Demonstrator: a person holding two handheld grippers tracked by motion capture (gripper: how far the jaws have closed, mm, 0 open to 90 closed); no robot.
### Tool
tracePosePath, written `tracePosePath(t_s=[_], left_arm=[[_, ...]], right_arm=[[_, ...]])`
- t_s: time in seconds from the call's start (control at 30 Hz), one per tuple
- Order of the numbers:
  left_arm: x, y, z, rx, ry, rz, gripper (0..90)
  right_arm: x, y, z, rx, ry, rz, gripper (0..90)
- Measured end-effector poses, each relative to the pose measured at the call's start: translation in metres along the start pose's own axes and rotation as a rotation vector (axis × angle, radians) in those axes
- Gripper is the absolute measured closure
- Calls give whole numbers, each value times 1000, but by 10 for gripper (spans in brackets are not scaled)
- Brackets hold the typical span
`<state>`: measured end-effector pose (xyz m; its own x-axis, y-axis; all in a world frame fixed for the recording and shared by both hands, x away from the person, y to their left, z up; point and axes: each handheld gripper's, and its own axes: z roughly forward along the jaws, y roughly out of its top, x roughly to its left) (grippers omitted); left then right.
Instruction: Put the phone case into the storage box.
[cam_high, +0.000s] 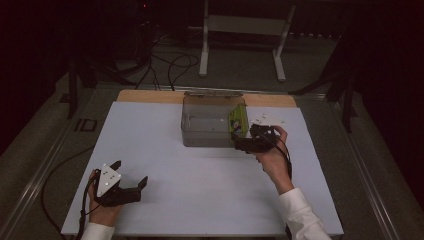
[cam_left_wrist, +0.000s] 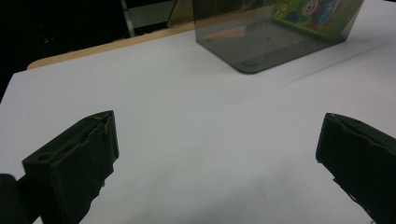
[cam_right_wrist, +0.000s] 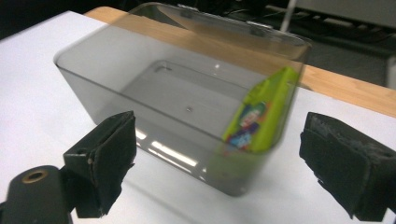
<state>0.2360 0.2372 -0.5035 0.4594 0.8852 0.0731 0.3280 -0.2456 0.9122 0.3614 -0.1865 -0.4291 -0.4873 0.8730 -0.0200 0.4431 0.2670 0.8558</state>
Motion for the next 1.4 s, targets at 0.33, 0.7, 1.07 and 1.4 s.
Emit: tracePosePath(t_s=[0.33,0.7,1.07,1.4], left_arm=[[1,0,0,-2,1,-7,0],[2,0,-1,-8,3,-15,0],[3,1,-4,-27,1,-19,0],[3,0,-4,-28,2,-17,0]], right_arm=[[-4,-44,-23,-34,-46,5,101],[-10,-89,-48,-140,-87,53,121],[-6,-120,-71,-198,-57,33,108],[-10,-136,-84,-202,-31,35,105]])
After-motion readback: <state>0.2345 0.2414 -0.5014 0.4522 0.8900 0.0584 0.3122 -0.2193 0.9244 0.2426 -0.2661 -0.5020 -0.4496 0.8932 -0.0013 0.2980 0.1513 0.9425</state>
